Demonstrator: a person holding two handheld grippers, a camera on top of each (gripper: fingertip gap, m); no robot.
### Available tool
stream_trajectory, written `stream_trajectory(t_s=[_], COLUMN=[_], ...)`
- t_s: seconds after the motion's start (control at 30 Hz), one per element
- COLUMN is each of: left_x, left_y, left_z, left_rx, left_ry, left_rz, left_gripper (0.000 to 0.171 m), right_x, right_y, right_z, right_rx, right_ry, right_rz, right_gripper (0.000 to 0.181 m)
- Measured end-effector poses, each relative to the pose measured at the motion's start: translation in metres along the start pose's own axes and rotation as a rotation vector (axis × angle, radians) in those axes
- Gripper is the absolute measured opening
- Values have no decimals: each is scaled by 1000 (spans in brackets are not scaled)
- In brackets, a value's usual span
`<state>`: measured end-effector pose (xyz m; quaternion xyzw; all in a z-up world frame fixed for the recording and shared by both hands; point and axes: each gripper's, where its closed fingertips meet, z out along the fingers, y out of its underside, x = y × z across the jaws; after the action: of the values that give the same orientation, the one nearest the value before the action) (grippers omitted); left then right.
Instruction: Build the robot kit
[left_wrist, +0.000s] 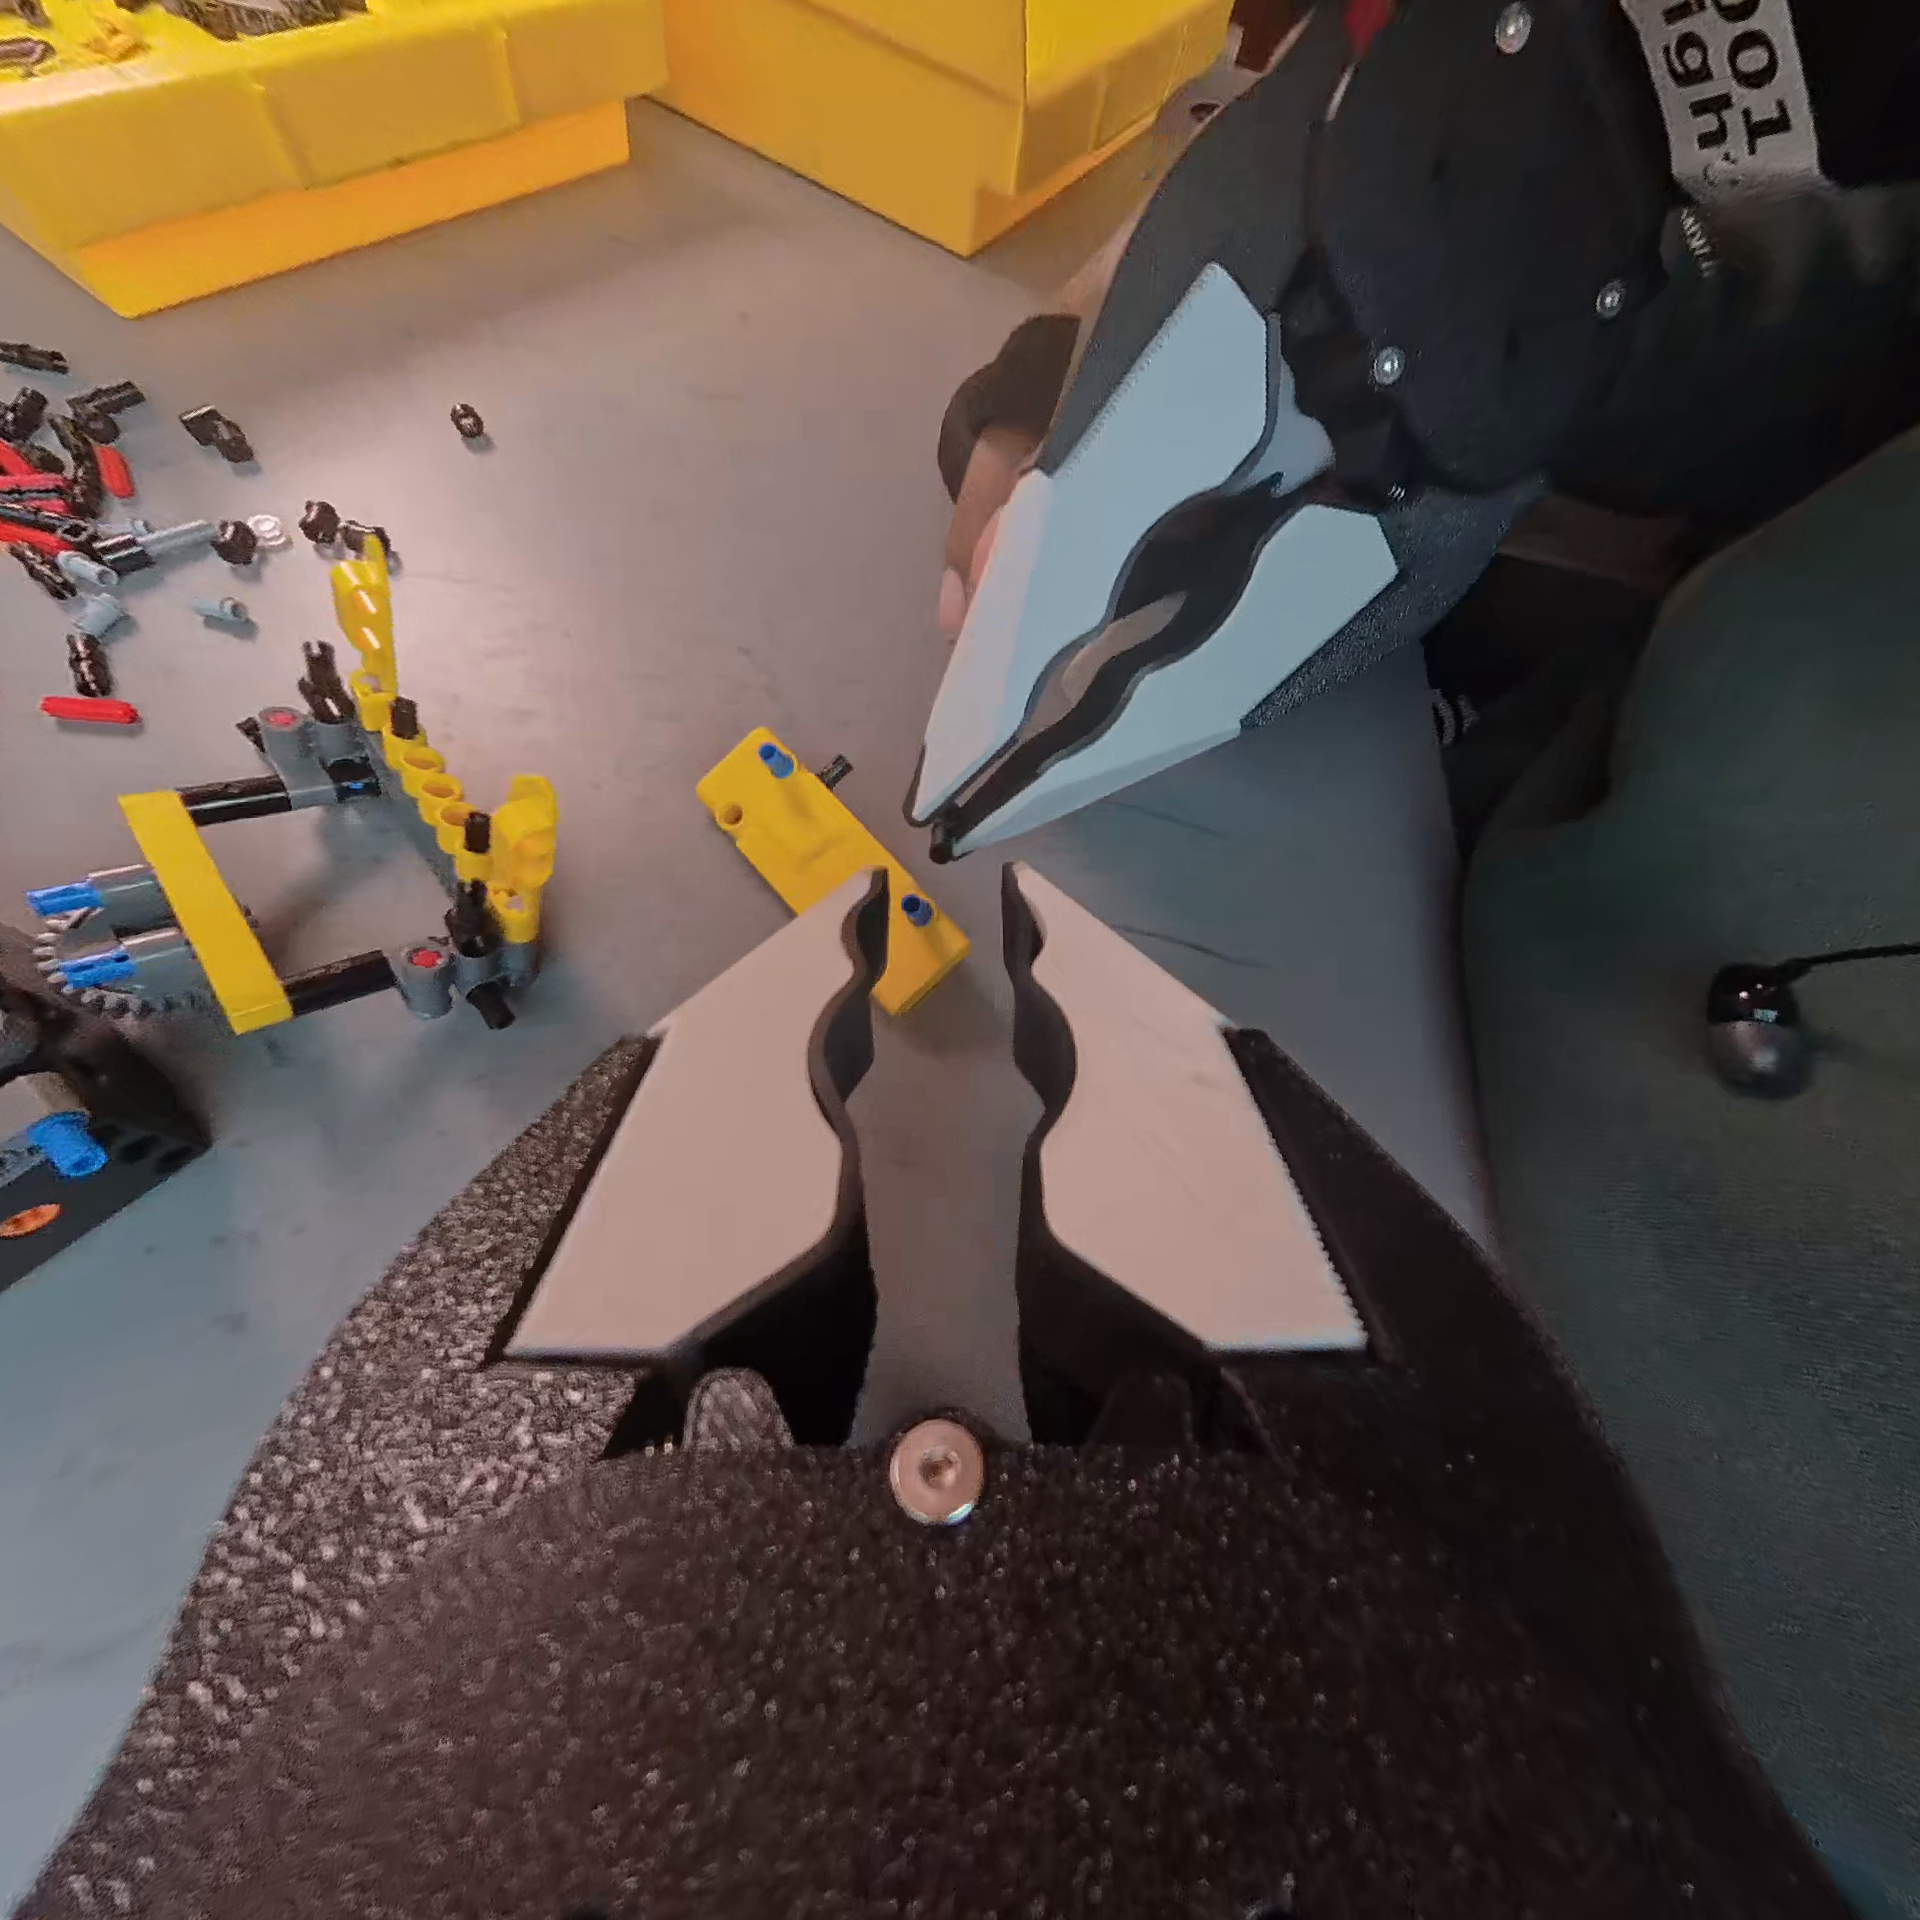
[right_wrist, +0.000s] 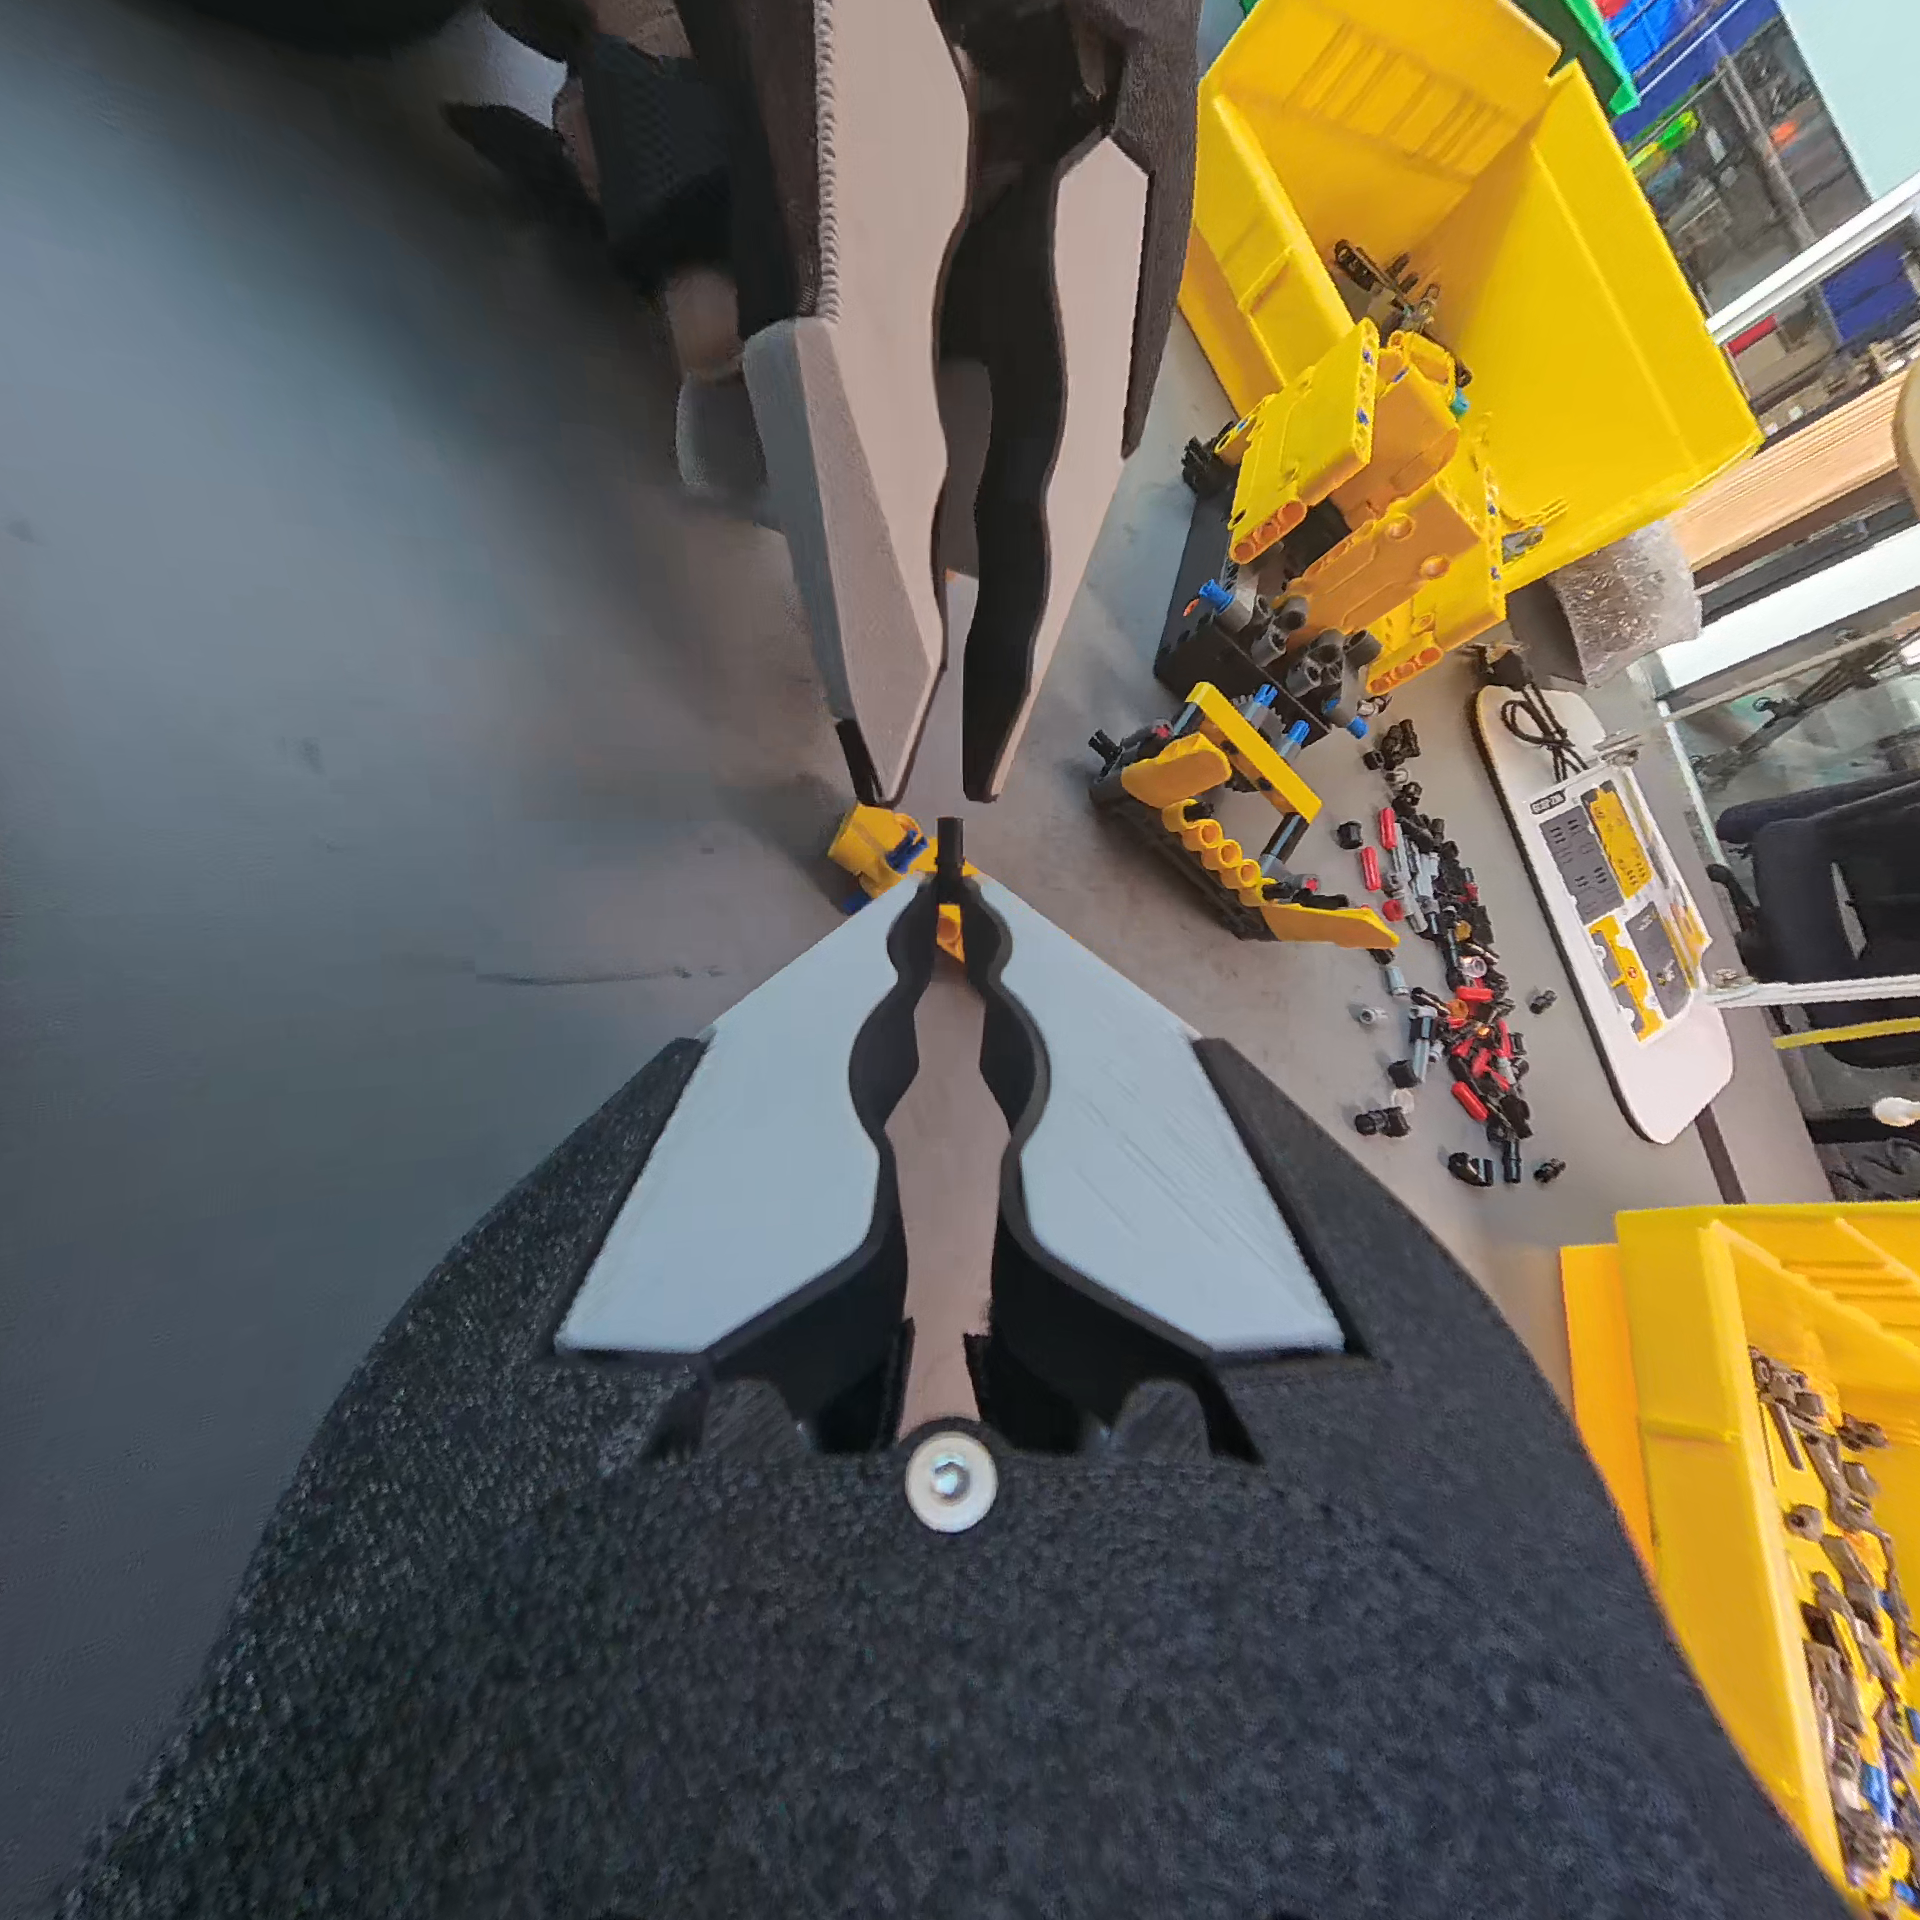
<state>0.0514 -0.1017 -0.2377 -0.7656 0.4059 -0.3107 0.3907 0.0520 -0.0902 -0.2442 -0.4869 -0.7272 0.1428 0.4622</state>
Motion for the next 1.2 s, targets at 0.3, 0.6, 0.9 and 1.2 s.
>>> stream_trajectory(t_s=[0.3, 0.6, 0.9, 1.2], left_x=[16, 44, 46, -7], left_y=[-12, -39, -42, 7], left_z=[-5, -28, -31, -6], left_rx=[73, 248, 265, -29], left_ry=[145, 516, 606, 17], left_rz=[-74, -303, -389, 66], left_gripper=[3, 3, 2, 30], right_x=[-3, -2, -2, 2], right_y=[-21, -58, -62, 9], right_z=[-13, -46, -49, -8], right_rx=[148, 425, 412, -25], right_ry=[-7, -56, -84, -99], right_rz=[-17, 54, 50, 102], right_gripper=[3, 4, 3, 3])
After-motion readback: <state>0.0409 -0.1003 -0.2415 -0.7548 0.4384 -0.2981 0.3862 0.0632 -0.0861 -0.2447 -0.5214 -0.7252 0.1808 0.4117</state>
